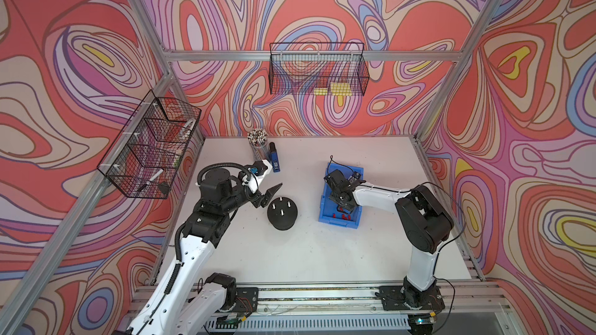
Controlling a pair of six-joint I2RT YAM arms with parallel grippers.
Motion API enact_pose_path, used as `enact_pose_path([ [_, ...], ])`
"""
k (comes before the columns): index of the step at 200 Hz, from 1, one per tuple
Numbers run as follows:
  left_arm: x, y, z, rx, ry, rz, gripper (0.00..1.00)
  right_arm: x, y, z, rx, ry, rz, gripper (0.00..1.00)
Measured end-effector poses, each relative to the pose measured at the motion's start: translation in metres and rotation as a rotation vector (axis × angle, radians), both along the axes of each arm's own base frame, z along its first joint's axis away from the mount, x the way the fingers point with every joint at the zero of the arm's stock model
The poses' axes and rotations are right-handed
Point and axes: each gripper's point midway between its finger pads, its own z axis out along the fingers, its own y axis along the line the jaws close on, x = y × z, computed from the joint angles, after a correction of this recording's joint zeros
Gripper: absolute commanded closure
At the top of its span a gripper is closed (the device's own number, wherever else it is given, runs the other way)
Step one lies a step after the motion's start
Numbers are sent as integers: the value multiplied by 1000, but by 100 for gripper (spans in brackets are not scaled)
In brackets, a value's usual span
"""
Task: Cover the protruding screws with screw protection sleeves
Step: Pick up the screw protection sleeve from the storage box.
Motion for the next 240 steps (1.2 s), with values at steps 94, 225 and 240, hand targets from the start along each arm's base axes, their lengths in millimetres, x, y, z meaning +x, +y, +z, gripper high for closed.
enact_pose_path([
  [94, 26, -3, -1, -92, 139, 56, 22, -10, -6, 63, 62, -125, 38, 97],
  [225, 4, -44, 67, -396, 443, -67, 29, -22, 17, 228, 255, -529, 325, 100],
  [240, -5, -58, 71, -438, 494, -129, 30, -22, 30, 266, 307, -636, 401, 100],
])
